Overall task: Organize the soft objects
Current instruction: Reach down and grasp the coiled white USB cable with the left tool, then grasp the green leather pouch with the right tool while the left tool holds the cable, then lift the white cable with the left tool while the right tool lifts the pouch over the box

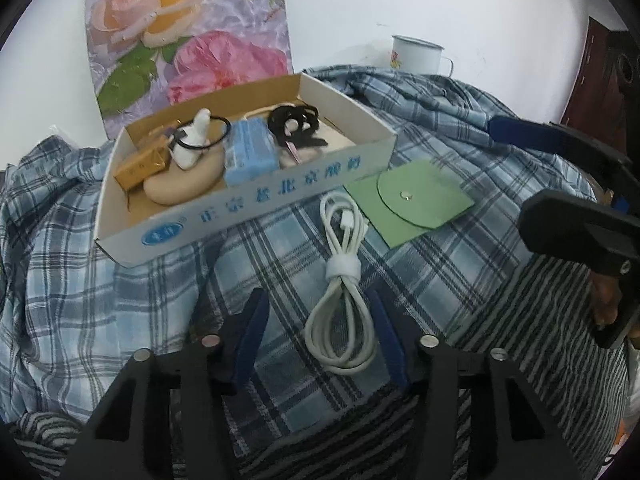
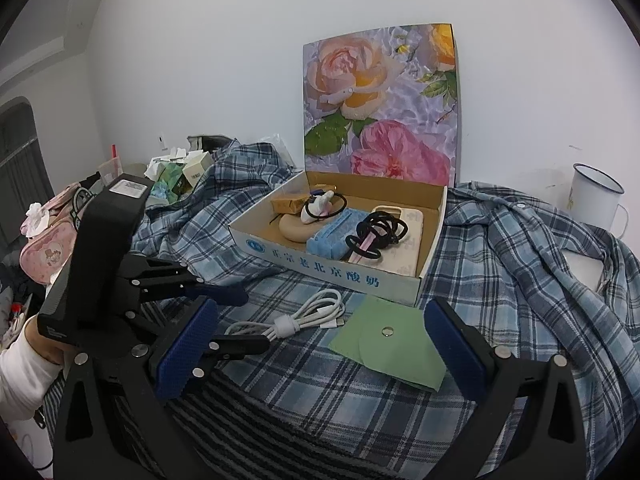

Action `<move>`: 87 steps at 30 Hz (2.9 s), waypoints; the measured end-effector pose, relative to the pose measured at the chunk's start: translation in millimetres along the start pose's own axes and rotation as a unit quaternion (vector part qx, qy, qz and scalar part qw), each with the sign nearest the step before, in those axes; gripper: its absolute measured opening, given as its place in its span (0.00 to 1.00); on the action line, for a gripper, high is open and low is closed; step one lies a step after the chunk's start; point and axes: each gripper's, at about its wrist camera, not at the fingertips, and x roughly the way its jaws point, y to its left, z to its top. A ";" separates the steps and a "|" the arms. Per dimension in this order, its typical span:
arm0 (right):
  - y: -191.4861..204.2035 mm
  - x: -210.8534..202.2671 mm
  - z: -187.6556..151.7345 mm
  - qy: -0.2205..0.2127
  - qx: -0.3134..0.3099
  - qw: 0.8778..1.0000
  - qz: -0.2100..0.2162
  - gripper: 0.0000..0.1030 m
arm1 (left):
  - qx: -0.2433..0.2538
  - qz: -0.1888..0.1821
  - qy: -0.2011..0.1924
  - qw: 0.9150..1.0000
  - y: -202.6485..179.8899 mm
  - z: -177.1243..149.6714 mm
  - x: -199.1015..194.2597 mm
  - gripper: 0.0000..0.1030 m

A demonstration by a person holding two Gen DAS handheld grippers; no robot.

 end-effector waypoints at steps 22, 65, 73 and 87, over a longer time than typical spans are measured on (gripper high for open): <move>-7.2 -5.1 9.4 0.018 -0.050 0.999 0.005 1.00 | -0.009 -0.016 -0.029 0.999 -4.0 -1.9 -11.3 0.25; -47.7 52.6 -8.9 0.241 -0.197 0.947 0.074 0.73 | -0.020 -0.044 -0.029 0.998 2.0 0.3 -7.8 0.19; -29.0 19.7 -2.1 0.145 -0.171 0.974 0.037 0.73 | -0.017 -0.058 -0.070 0.996 1.8 3.6 -27.3 0.14; -19.4 -15.0 20.4 0.003 -0.104 0.994 -0.034 0.73 | -0.052 -0.077 -0.153 0.984 20.9 8.9 -68.6 0.12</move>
